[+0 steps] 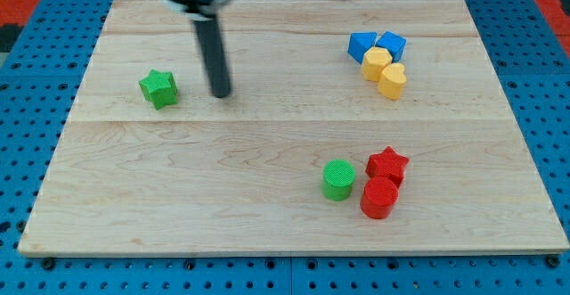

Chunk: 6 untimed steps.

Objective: Nudge the red star right a bit

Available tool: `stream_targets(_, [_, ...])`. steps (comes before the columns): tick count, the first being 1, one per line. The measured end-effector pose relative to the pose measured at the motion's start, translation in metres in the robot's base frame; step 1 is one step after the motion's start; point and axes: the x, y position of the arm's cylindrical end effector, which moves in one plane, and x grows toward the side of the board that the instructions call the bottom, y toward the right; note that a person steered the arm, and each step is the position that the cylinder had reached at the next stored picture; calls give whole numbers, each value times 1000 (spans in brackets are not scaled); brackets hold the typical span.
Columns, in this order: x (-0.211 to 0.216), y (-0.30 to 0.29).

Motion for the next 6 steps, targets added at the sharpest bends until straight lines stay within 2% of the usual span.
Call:
stream_targets(1, [32,91])
stream_targets(2, [70,114])
stream_targets(3, [102,127])
stream_targets(4, [114,140])
stream_targets(6, [119,134])
